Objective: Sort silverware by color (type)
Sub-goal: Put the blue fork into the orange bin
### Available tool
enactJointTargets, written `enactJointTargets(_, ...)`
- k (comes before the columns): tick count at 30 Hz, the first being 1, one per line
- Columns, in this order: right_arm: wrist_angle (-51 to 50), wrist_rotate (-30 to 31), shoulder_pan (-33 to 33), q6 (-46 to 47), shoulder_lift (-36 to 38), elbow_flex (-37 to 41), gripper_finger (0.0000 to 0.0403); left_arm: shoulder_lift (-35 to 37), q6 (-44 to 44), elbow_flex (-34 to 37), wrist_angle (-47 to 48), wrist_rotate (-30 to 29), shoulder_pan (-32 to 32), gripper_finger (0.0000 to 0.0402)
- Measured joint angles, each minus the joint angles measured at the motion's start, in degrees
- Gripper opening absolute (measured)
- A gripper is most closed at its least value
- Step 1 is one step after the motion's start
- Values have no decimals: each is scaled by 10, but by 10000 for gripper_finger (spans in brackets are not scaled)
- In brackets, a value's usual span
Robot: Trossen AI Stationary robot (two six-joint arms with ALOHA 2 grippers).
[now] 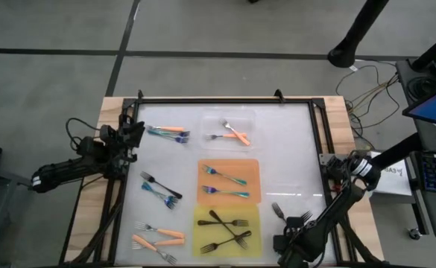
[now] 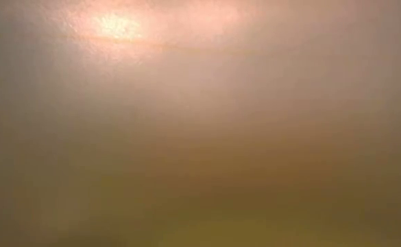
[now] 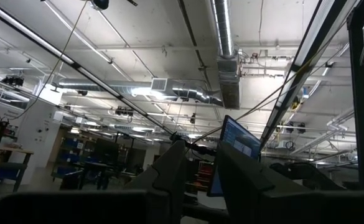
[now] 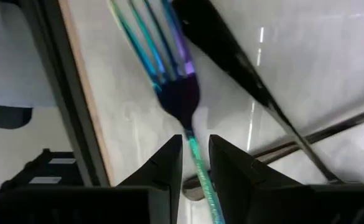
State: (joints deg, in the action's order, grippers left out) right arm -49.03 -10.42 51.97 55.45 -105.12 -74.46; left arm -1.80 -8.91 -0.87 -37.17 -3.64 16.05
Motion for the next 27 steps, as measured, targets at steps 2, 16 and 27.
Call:
enactJointTargets(2,8,-1,3,0,2,0,68,0,0,0,0,0,0,75)
enactJointTargets(16,20,0,6,-35,-17,7,68,0,0,0,0,0,0,75)
enactJointTargets(27,26,13,7,-31,-16,28,68,0,0,0,1,0,0,75)
